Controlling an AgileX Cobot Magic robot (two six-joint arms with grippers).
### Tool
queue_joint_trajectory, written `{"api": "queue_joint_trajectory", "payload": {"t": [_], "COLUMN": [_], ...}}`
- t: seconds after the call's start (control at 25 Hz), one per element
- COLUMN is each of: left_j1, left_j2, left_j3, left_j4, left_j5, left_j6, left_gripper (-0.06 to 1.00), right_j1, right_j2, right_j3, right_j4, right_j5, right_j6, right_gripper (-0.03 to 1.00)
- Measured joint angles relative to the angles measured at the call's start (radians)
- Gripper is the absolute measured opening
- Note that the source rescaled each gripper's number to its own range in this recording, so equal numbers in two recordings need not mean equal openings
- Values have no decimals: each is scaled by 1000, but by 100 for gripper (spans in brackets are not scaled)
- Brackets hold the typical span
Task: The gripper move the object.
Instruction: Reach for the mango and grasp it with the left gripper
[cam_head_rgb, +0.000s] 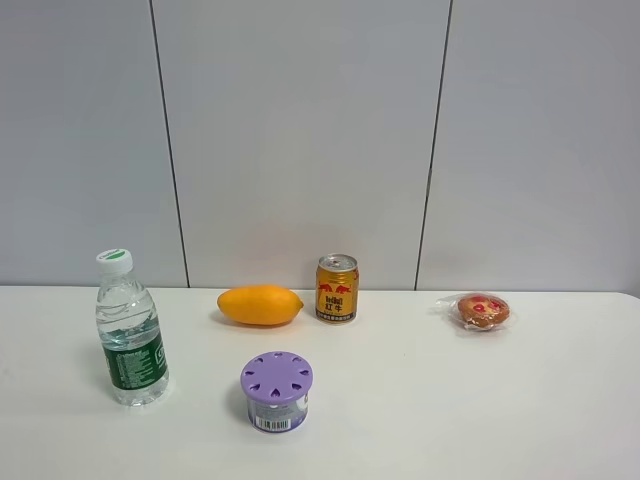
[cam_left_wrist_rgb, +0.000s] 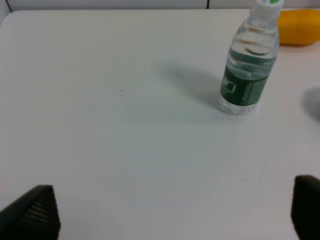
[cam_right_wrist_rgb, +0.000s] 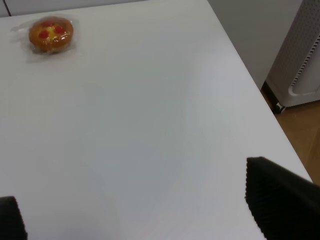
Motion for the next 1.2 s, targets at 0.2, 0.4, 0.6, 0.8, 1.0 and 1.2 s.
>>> {"api": "queue_joint_trajectory", "payload": {"t": [0.2, 0.4, 0.6, 0.8, 1.0, 1.2], "left_j1": [0, 0, 0, 0, 0, 0], "left_j2": [0, 0, 0, 0, 0, 47], "left_j3": [0, 0, 0, 0, 0, -55], "left_j4": [0, 0, 0, 0, 0, -28], "left_j5": [0, 0, 0, 0, 0, 2], "left_j6": [0, 0, 0, 0, -6, 65], "left_gripper": [100, 100, 100, 100, 100, 100], "right_j1": [0, 0, 0, 0, 0, 0], "right_j2": [0, 0, 0, 0, 0, 0], "right_j3": [0, 0, 0, 0, 0, 0], "right_j4": [0, 0, 0, 0, 0, 0], "right_j5": [0, 0, 0, 0, 0, 0], "right_j6": [0, 0, 0, 0, 0, 0], "right_gripper": [100, 100, 100, 100, 100, 100]}}
